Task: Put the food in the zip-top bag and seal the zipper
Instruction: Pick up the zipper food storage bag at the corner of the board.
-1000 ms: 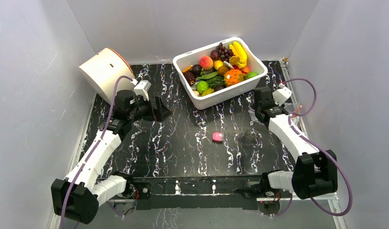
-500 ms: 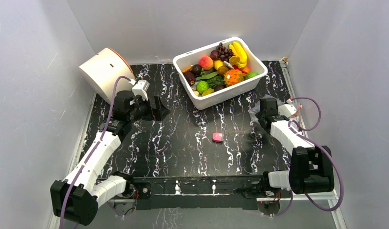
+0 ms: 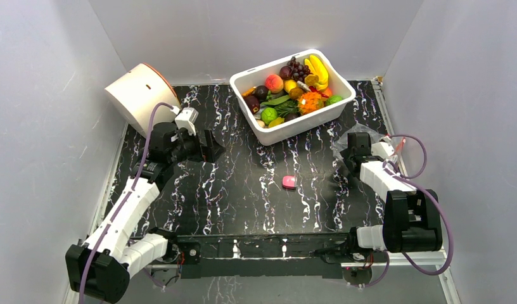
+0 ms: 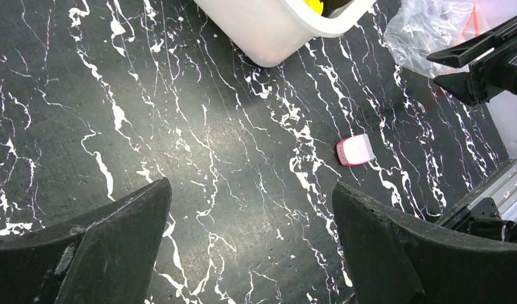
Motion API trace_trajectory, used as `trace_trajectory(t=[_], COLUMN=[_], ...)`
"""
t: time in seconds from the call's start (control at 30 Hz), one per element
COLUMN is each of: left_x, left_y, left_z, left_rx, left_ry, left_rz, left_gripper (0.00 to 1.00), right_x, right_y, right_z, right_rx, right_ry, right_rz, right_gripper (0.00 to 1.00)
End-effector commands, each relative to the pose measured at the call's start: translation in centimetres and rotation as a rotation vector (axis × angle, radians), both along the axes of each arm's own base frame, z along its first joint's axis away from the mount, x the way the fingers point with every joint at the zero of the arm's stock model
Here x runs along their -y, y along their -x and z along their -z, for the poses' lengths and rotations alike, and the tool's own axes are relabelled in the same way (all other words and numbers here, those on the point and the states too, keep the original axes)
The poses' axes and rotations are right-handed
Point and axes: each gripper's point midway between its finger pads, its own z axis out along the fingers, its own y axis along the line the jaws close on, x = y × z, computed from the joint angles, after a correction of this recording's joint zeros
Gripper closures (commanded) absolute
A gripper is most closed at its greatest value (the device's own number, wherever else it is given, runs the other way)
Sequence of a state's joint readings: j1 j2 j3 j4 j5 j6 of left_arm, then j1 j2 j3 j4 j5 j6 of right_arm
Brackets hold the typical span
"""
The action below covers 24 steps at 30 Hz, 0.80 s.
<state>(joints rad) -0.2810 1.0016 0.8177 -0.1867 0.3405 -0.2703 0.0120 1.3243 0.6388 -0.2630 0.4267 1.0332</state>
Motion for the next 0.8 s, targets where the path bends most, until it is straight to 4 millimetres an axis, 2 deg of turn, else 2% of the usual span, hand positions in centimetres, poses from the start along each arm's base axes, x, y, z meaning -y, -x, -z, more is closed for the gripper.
trace_trajectory(t=[0.0, 0.2, 0.27, 0.3, 0.4, 0.47, 0.77], left_x=[0.1, -0.1, -0.2, -0.3, -0.3, -0.2, 0.0], left_y=[0.4, 0.4, 0.4, 0.5, 0.7, 0.8, 0.9], left_z=[-1.3, -1.3, -1.4, -1.5, -1.9, -2.0, -1.8], left_rx=[0.067, 0.068, 0.078, 0.085, 0.110, 0.121, 0.152], left_ry=[0.001, -0.005, -0.009, -0.011, -0.009, -0.008, 0.010], left_rz=[0.022, 0.017, 0.013, 0.014, 0.022, 0.029, 0.037], left_gripper=[0.02, 0.02, 0.02, 0.02, 0.02, 0.02, 0.04], right_x=[0.7, 0.9, 1.0, 1.0, 1.1, 1.1, 1.5], right_y=[-0.4, -0.1, -0.1, -0.1, 0.0, 0.2, 0.9], right_z=[-0.7, -0.1, -0.1, -0.2, -0.6, -0.9, -4.1], right_rx=[0.063, 0.051, 0.049, 0.052, 0.065, 0.072, 0.135], right_ry=[-0.001, 0.005, 0.012, 0.015, 0.028, 0.037, 0.112], right_rz=[0.065, 0.075, 0.074, 0.072, 0.059, 0.047, -0.022], right_gripper=[0.52, 0.58, 0.64, 0.68, 0.90, 1.00, 1.00])
